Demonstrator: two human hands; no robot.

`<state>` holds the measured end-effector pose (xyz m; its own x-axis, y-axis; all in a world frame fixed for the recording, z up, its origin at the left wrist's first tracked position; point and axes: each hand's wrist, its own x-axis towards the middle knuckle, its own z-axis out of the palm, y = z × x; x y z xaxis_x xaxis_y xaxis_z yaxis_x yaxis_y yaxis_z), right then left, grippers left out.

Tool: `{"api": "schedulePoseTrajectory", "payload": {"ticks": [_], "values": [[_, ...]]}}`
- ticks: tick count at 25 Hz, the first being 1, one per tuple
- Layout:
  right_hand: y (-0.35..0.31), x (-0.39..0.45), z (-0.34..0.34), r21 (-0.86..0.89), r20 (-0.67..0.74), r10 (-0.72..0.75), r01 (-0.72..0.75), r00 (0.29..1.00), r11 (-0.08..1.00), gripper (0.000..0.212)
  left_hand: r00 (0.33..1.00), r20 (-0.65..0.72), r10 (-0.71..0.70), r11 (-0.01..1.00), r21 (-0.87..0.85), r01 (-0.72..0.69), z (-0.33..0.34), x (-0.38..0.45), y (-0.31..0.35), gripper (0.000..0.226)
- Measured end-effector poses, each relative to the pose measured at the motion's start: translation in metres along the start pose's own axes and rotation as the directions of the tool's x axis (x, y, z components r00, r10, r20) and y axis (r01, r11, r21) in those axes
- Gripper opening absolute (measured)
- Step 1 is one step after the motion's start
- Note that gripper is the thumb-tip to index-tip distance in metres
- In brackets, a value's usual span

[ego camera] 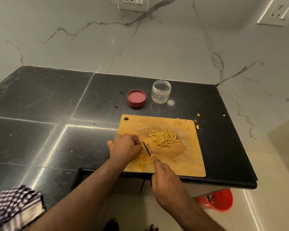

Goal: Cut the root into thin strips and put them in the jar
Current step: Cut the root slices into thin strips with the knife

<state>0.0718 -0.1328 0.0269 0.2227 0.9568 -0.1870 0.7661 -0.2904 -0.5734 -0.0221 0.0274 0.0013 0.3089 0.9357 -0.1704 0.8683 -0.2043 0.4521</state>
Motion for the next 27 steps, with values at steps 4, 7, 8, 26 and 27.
{"api": "schedulePoseTrajectory", "payload": {"ticks": [4,7,8,26,27], "values": [[-0.001,0.006,0.003,-0.029,0.013,-0.005,0.006,1.000,1.000,0.052,1.000,-0.012,0.009,1.000,0.002,-0.009,-0.001,-0.001,0.001,0.015],[0.000,0.002,0.004,-0.011,0.029,-0.004,0.004,1.000,1.000,0.052,1.000,-0.016,-0.004,1.000,0.009,0.004,0.000,-0.001,0.001,0.015],[0.001,-0.002,0.004,0.002,0.034,0.001,-0.001,0.999,1.000,0.052,1.000,-0.015,-0.006,1.000,0.010,0.006,0.000,-0.001,0.000,0.015],[-0.001,0.006,0.003,0.005,0.030,-0.009,0.009,1.000,1.000,0.053,1.000,-0.011,-0.025,1.000,-0.003,0.025,-0.003,0.000,0.001,0.014],[0.000,0.005,0.003,0.003,0.037,-0.006,0.006,0.999,1.000,0.053,1.000,-0.009,-0.025,1.000,0.001,0.025,-0.002,0.000,0.001,0.014]]}}
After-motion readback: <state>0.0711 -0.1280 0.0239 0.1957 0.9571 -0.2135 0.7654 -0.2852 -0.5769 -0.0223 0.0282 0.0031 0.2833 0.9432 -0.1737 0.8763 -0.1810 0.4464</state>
